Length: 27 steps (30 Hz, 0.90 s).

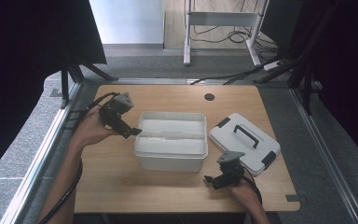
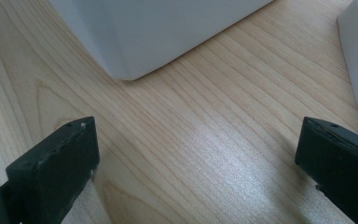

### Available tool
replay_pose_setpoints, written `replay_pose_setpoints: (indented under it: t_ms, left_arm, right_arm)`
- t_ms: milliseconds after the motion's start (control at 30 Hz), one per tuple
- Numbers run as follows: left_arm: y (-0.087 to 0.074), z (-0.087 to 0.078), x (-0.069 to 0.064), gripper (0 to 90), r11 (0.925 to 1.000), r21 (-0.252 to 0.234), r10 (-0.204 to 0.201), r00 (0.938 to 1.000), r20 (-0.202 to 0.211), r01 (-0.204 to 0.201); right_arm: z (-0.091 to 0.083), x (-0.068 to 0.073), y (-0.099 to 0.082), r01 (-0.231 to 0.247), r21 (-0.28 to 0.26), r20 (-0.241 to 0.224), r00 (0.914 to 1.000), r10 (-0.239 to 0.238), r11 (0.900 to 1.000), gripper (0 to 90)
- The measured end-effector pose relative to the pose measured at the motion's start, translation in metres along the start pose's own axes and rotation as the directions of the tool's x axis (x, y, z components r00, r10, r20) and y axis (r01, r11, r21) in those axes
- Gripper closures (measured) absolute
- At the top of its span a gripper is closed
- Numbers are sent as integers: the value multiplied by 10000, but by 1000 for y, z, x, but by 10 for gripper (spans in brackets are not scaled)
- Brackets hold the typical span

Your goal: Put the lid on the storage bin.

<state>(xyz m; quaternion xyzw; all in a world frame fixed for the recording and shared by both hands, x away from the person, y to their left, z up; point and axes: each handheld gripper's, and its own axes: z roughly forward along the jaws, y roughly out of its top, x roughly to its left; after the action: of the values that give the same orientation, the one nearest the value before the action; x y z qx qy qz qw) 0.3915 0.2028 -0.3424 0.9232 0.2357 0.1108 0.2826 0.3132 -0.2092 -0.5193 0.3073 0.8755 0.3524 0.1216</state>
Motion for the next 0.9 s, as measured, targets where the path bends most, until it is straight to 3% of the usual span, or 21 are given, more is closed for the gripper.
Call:
replay_pose_setpoints:
  t_ms: [200, 467, 600, 900]
  left_arm:
    - [-25, -3, -1, 0, 9990, -174, -406, 9988, -263, 402]
    - [-56, -4, -8, 0, 9971, -414, -668, 9946, -790, 637]
    - [-71, 1, -13, 0, 9962, -477, -776, 9907, -1120, 727]
    - [-103, 20, -26, 0, 9908, -803, -1185, 9844, -1300, 1086]
  right_arm:
    - [0, 0, 0, 0, 2, -1, 10000, 0, 10000, 0]
    - [0, 0, 0, -12, -13, 0, 10000, 12, 10000, 0]
    - [0, 0, 0, -6, -19, 22, 10000, 6, 10000, 0]
    - [0, 0, 0, -64, -5, 82, 9999, 64, 10000, 0]
